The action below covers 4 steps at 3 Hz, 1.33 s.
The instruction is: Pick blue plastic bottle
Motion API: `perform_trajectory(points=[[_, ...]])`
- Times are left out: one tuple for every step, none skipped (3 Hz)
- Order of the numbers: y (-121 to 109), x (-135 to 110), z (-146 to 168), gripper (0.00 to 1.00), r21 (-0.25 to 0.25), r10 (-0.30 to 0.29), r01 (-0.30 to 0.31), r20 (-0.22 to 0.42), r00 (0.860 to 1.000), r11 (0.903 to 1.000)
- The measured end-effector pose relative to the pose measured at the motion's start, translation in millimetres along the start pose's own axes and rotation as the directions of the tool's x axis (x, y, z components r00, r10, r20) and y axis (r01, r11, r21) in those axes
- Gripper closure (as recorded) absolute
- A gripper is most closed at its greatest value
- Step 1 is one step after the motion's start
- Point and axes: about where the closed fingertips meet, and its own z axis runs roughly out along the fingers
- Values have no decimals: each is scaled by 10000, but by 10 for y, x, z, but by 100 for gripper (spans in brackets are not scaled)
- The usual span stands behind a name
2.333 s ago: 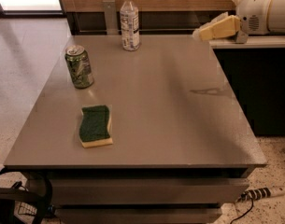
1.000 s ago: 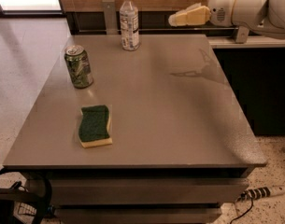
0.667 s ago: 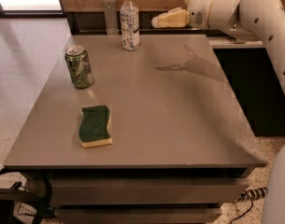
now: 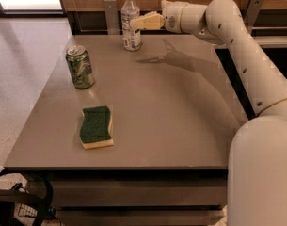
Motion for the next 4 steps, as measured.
perform_trajectory(points=[[-20,121,276,0,-27,224,-224,17,9997,9997],[-29,202,432,0,-48,418,-418,85,9991,9991],[1,219,565,32,-153,418,-416,185,9990,9990],[27,226,592,63,-203,432,-428,169,9989,9989]])
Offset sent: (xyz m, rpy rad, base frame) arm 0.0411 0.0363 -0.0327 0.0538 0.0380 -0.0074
